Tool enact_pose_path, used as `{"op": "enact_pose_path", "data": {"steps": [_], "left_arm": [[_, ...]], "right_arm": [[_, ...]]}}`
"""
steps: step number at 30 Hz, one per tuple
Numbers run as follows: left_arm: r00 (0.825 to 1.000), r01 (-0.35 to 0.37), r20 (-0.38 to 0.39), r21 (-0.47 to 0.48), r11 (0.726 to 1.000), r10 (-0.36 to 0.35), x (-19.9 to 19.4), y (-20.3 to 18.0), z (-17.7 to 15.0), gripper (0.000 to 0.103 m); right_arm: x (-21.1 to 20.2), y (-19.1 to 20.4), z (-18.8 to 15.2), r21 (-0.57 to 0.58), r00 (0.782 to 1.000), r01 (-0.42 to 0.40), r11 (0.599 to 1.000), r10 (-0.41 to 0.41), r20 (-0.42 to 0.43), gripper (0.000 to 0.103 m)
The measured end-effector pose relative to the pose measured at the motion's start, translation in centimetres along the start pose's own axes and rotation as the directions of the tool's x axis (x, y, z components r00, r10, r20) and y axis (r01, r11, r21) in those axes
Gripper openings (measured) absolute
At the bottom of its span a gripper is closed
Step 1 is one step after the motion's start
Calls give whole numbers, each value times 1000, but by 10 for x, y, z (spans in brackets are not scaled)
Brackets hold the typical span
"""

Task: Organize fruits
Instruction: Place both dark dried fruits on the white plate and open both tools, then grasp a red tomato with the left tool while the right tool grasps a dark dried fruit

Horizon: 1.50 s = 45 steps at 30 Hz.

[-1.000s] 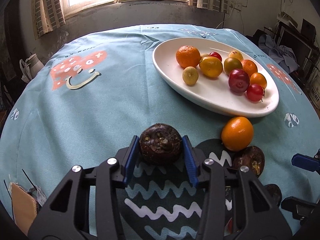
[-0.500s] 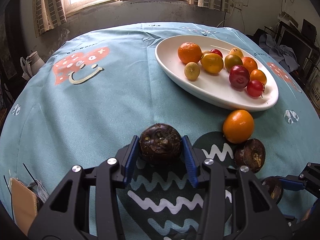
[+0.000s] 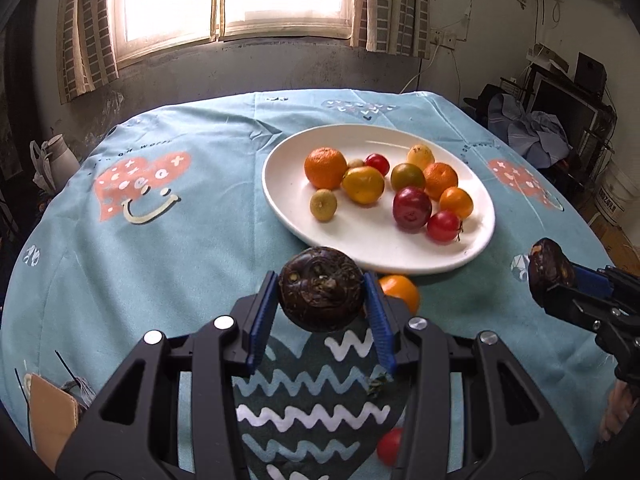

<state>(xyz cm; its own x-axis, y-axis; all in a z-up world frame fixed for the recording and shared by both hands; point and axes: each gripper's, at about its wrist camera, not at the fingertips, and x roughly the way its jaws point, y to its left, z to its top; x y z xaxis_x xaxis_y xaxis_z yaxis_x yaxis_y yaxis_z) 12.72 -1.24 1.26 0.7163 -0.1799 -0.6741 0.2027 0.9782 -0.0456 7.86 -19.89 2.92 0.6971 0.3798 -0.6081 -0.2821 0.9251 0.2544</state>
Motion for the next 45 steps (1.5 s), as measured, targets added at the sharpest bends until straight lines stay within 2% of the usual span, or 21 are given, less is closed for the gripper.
{"op": "enact_pose_path", "data": {"steps": [5, 13, 14, 15, 16, 17, 19, 34, 37, 40, 45], "left_arm": [[1000, -7, 16, -10, 1000, 7, 18, -14, 33, 44], [999, -25, -36, -30, 999, 24, 71, -17, 42, 45], [999, -26, -31, -24, 999, 25, 72, -16, 41, 49], [999, -28, -25, -22, 999, 27, 72, -16, 41, 55], [999, -29, -16, -25, 999, 28, 71, -15, 42, 57], [1000, -26, -9, -28, 999, 26, 69, -15, 42, 62], [1000, -20, 3, -32, 999, 20, 65, -15, 43, 66], [998, -55, 19, -4, 998, 56, 32, -14, 18, 68], [998, -58, 28, -7, 998, 58, 16, -12, 6, 70], [997, -71, 39, 0, 997, 71, -1, -12, -15, 78], [998, -61, 18, 32, 998, 61, -22, -15, -49, 80]], "right_arm": [[26, -10, 39, -2, 995, 89, 996, -89, 39, 44], [82, -25, 48, -1, 989, 151, 989, -151, -2, 44], [85, -25, 48, -7, 989, 150, 989, -151, -10, 45], [86, -25, 47, -20, 987, 158, 987, -158, -6, 49], [85, -24, 47, -36, 983, 182, 983, -182, 3, 60], [83, -23, 47, -48, 978, 210, 977, -209, 20, 65], [78, -22, 46, -58, 975, 222, 973, -219, 44, 65], [42, 6, 30, -131, 972, 223, 966, -211, 101, 65], [28, 17, 19, -150, 970, 225, 963, -207, 124, 65], [17, 25, 5, -166, 969, 228, 959, -207, 136, 65], [7, 24, -20, -136, 974, 209, 968, -195, 112, 65]]}}
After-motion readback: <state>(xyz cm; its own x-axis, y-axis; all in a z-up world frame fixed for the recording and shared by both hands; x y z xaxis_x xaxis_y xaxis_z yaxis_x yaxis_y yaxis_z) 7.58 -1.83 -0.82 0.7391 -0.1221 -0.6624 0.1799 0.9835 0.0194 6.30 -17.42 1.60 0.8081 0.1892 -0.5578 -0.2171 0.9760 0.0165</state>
